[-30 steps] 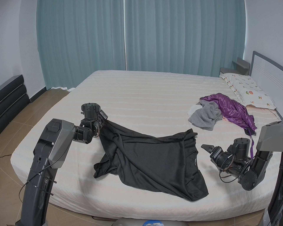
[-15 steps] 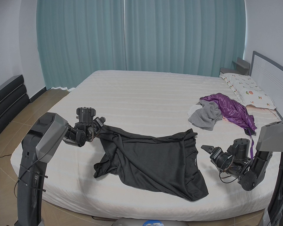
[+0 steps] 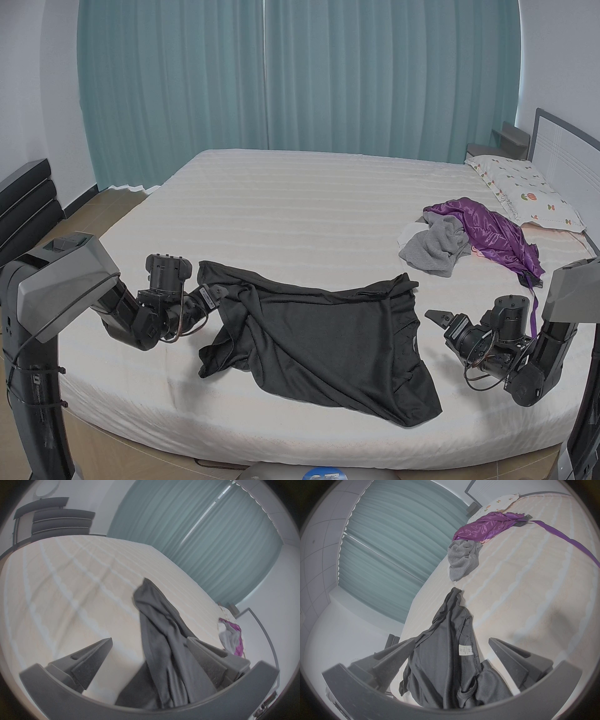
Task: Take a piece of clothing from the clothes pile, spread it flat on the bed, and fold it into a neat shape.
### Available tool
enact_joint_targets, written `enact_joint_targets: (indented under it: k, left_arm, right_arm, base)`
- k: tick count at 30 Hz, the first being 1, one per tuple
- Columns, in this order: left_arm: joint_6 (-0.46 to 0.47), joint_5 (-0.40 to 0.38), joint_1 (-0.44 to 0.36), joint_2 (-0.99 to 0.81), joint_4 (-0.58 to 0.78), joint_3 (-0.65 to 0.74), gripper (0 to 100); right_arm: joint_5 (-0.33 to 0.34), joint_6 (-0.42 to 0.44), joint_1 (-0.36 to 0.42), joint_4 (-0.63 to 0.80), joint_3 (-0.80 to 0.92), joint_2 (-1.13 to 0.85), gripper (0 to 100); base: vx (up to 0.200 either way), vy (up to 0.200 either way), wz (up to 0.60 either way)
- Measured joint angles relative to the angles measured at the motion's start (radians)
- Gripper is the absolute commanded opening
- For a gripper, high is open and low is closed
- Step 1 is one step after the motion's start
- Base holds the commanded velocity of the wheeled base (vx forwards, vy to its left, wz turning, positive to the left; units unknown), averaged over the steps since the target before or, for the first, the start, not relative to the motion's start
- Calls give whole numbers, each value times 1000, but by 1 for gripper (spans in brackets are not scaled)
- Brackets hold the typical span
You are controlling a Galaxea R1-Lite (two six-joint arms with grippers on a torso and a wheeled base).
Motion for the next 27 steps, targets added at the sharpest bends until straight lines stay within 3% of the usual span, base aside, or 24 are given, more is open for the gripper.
enact_joint_targets:
  k: [6,21,22,27]
  left_arm:
    - [2,-4,-75,-29,-23,58,100]
    - [10,1,-103,66,-14,-15,100]
    - [10,1,-105,73,-14,-18,0]
    - [10,1,-105,97,-14,-28,0]
  right_arm:
    - [2,1,5,-1,6,0,100]
    - [2,2,11,-1,7,-1,100]
    - [2,2,11,-1,7,-1,100]
    - [2,2,11,-1,7,-1,100]
  base:
    - [0,0,0]
    - [0,0,0]
    - [0,0,0]
    - [0,0,0]
